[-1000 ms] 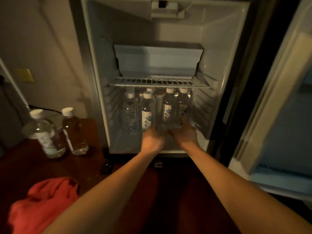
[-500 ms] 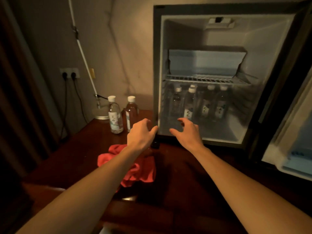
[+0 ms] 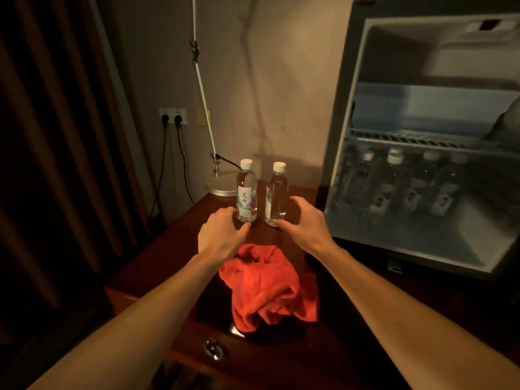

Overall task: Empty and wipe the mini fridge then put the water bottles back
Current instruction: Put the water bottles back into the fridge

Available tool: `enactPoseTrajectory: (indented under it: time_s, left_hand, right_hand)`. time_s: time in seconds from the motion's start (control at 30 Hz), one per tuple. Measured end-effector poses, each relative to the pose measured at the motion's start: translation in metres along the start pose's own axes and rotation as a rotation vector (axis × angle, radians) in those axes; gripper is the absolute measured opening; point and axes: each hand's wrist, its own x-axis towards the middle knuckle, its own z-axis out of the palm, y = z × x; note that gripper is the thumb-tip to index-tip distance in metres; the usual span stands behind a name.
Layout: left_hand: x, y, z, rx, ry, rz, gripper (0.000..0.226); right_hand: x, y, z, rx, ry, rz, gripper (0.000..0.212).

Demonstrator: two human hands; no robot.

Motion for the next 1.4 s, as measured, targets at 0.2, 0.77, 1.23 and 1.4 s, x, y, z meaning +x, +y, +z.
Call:
enactPoseTrajectory:
  time_s: [0.2,0.77,1.23,1.4]
  left_hand:
    - [0.027,-0.016,0.012,-0.082,0.001,-0.033,0.055]
    - [0.117,-0.023,0.082,-0.389,0.083,-0.076,0.078]
    - [0.102,-0.011,0.075,-0.466,0.174,-0.118,0.056]
    - [0.078,-0.008,0.062,-0.476,0.168,-0.084,0.054]
  right_hand:
    - [0.032,0.007,0.030,0.032,0.037,0.023,0.079]
    - [0.107,0.041,0.080,0.199,0.133,0.159,0.070]
    - [0.092,0.037,0.075,0.239,0.145,0.157,0.064]
    - [0.067,0.025,0.060,0.236,0.161,0.147,0.066]
